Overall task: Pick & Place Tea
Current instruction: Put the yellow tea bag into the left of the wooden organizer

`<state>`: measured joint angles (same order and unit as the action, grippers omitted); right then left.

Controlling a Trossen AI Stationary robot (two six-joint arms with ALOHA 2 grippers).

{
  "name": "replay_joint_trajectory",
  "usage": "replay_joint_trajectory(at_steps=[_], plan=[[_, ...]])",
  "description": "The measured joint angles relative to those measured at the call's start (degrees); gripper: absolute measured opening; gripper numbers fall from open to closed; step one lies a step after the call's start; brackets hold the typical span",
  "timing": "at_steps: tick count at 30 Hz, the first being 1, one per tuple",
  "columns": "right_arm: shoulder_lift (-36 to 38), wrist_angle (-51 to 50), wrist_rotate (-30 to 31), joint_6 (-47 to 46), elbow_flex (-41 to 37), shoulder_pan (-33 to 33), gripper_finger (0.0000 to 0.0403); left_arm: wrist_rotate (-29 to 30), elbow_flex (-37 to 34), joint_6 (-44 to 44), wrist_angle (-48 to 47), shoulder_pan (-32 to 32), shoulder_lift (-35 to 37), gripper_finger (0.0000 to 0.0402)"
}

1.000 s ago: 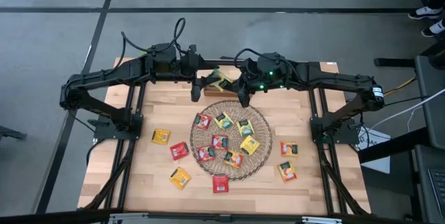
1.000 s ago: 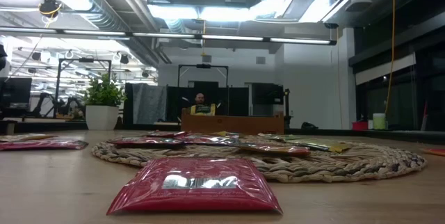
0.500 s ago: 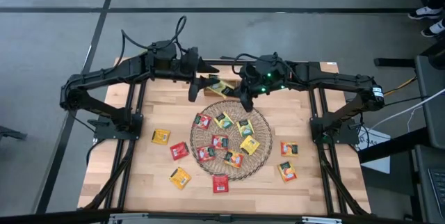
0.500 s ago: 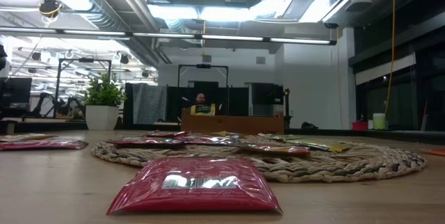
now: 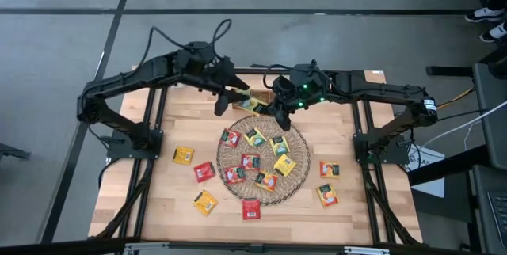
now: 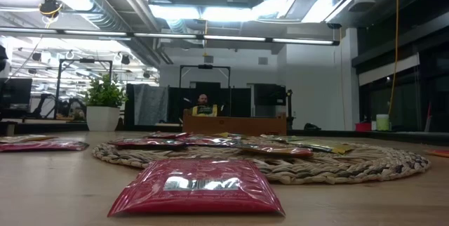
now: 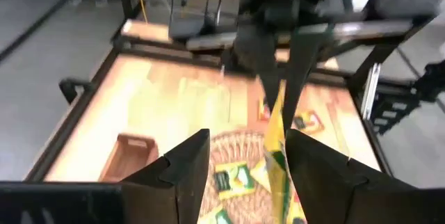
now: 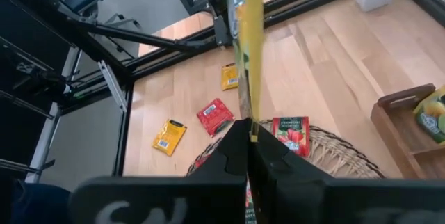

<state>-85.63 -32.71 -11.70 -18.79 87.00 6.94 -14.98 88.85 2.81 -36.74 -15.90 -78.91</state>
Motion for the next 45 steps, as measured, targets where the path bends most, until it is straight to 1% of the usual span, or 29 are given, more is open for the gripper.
replay_joint_trajectory(at_steps=[6, 10, 13, 16, 21, 23, 26, 30, 34, 35, 40, 43, 45], plan=[[-1.0, -0.9, 0.0, 1.2, 0.0, 0.0, 0.0, -0.2, 4.2, -1.6, -2.4, 0.9, -3.4, 0.0184], [-1.2, -1.8, 0.0, 1.4, 0.0, 0.0, 0.0, -1.6, 5.7, -1.6, -5.5, 1.0, -5.2, 0.0184], [-1.4, -1.9, 0.0, 1.6, 0.0, 0.0, 0.0, -3.2, 5.8, -1.5, -7.2, 1.0, -5.6, 0.0184], [-1.4, -2.0, 0.0, 2.5, 0.0, 0.0, 0.0, -3.5, 5.9, -1.2, -8.7, 1.0, -6.0, 0.0184], [-1.4, -2.1, 0.1, 2.5, 0.0, 0.0, 0.0, -4.0, 5.9, -1.2, -8.6, 1.0, -5.9, 0.018], [-1.4, -2.1, 0.1, 2.5, 0.0, 0.0, 0.0, -4.8, 5.9, -1.2, -8.8, 1.0, -5.9, 0.0169], [-1.4, -1.9, 0.1, 2.5, 0.0, 0.0, 0.0, -6.9, 5.9, -1.5, -9.1, 1.0, -5.9, 0.0139], [-1.4, -1.9, 0.1, 2.5, 0.0, 0.0, 0.0, -6.9, 5.9, -3.0, -10.1, 1.0, -5.9, 0.0085], [-1.4, -1.8, 0.1, 2.5, 0.0, 0.0, 0.0001, -6.8, 5.9, -3.9, -10.2, 1.0, -5.9, 0.0021], [-1.4, -1.8, 0.1, 2.5, 0.0, 0.0, 0.0003, -6.7, 5.9, -4.3, -10.2, 1.0, -5.9, 0.0012], [-1.4, -1.8, 0.1, 2.5, 0.0, 0.0, 0.0027, -5.2, 5.9, -5.5, -11.6, 0.8, -5.6, 0.0004], [-1.2, -1.7, 0.1, 2.5, 0.0, 0.0, 0.0044, -3.3, 5.9, -5.6, -13.4, 0.0, -4.3, 0.0004], [-0.9, -1.6, 0.1, 2.5, 0.0, 0.0, 0.0056, -3.3, 5.9, -5.6, -14.4, -0.8, -3.2, 0.0004]])
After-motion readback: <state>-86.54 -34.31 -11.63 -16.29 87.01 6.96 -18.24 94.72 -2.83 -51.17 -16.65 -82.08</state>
